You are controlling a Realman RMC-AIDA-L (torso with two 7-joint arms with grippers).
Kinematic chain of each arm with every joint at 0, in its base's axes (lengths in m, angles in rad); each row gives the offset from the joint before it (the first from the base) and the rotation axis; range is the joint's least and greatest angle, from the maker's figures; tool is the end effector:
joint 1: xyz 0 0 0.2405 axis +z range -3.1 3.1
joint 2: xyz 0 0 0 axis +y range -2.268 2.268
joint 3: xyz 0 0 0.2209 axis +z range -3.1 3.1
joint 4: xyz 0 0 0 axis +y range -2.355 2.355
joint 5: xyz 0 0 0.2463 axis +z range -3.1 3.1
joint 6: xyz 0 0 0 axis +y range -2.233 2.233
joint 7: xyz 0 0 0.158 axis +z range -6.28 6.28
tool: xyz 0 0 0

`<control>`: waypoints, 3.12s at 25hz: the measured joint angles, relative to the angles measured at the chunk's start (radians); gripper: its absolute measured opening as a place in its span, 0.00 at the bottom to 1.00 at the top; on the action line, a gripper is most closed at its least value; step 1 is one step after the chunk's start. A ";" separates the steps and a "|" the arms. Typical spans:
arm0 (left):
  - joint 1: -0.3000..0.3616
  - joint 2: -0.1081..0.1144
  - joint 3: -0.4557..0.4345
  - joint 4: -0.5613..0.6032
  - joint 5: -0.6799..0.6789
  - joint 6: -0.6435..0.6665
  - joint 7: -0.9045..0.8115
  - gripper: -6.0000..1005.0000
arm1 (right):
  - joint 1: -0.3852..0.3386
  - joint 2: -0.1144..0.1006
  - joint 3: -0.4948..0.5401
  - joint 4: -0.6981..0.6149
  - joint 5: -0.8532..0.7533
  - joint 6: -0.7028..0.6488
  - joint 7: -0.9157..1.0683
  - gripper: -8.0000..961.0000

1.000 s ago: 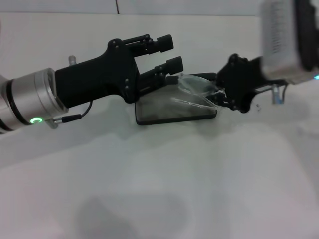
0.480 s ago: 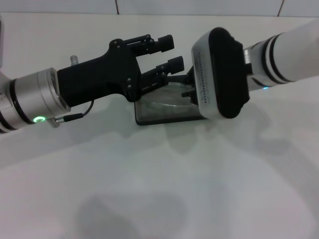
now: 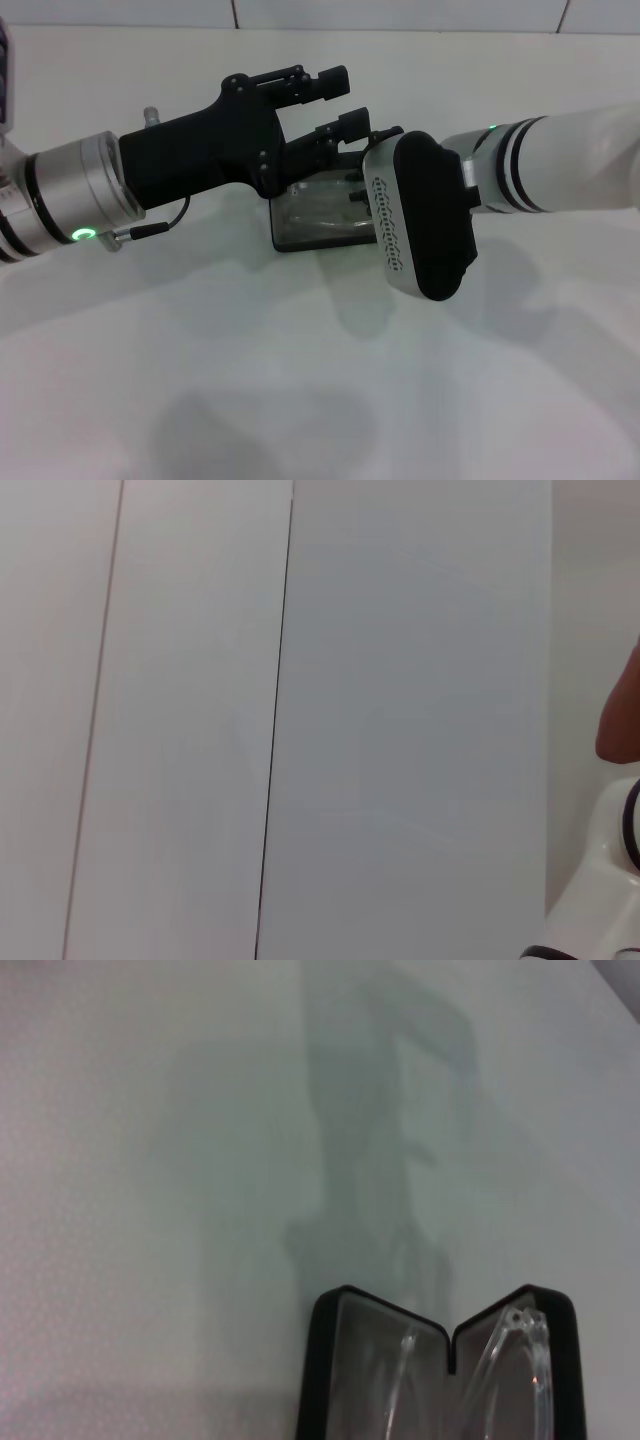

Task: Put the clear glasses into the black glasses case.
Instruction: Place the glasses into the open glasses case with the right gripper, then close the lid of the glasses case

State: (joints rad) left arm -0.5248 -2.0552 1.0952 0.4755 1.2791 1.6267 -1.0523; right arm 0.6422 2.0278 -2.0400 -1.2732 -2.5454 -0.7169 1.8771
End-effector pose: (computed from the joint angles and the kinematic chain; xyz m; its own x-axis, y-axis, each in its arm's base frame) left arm -0.1873 0.3415 -0.0095 0.5954 0.0289 0.8029 0.2587 -0.9530 -0.1575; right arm 0.0672 0.3784 -0.1187 0.7633 0.4971 0.4127 0.6336 -0.7009 -0.3275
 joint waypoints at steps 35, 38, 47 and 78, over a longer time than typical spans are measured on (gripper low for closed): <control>0.005 0.000 0.002 -0.001 0.000 -0.011 0.000 0.48 | -0.073 0.000 -0.132 0.053 -0.136 0.218 -0.002 0.20; 0.005 0.000 0.003 -0.001 0.000 -0.011 0.000 0.48 | -0.086 0.000 -0.132 0.040 -0.126 0.217 0.003 0.20; 0.003 -0.001 0.006 -0.003 0.000 -0.011 0.010 0.48 | -0.090 0.000 -0.114 0.042 -0.095 0.219 0.098 0.21; 0.002 -0.006 -0.019 -0.008 -0.002 -0.015 0.007 0.48 | -0.141 -0.007 0.462 -0.090 0.500 -0.379 0.019 0.21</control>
State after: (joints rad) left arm -0.5224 -2.0612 1.0758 0.4677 1.2769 1.6122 -1.0453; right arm 0.5008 2.0204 -1.5780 -1.3634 -2.0455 -1.0956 1.8959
